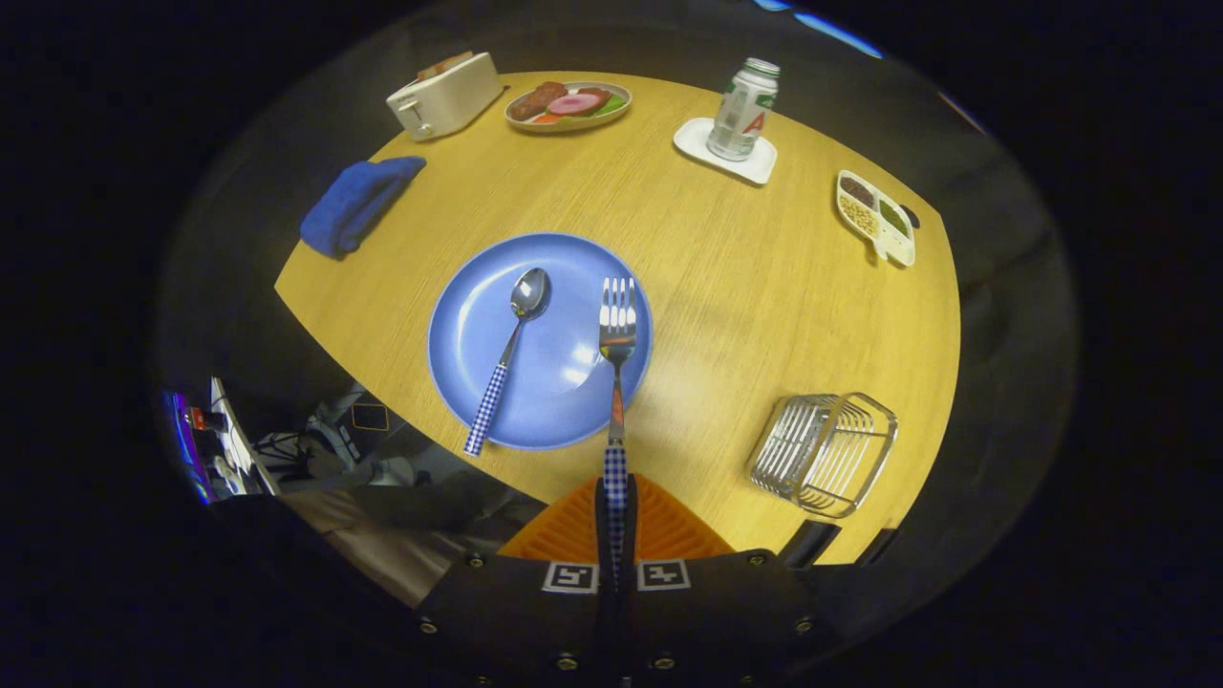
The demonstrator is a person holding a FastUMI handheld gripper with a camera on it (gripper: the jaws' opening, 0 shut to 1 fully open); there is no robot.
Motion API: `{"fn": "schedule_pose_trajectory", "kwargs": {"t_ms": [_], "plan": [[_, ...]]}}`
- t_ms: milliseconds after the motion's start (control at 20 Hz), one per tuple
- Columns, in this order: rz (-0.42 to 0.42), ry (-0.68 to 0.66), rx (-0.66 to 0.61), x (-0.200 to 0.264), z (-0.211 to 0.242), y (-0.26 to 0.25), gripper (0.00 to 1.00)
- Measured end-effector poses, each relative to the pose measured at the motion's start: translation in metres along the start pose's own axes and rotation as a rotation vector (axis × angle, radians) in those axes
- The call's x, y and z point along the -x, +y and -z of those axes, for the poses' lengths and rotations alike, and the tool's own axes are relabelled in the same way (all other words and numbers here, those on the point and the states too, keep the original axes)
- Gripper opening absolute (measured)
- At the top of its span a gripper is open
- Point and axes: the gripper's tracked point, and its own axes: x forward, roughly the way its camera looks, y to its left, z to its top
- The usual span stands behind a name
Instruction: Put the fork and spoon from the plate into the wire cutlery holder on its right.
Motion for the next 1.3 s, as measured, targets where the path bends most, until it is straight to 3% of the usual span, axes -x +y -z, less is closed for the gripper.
{"fn": "schedule_pose_trajectory", "kwargs": {"t_ms": [250,450,700,1300], "plan": [[0.057,0.034,-0.006,0.031,0.026,-0.05,0.0],[0.034,0.074,-0.059,0.044,0.036,-0.075,0.0],[0.095,0.214,-0.058,0.063,0.072,-0.122,0.01],[0.097,0.343,0.0,0.047,0.071,-0.146,0.01]]}}
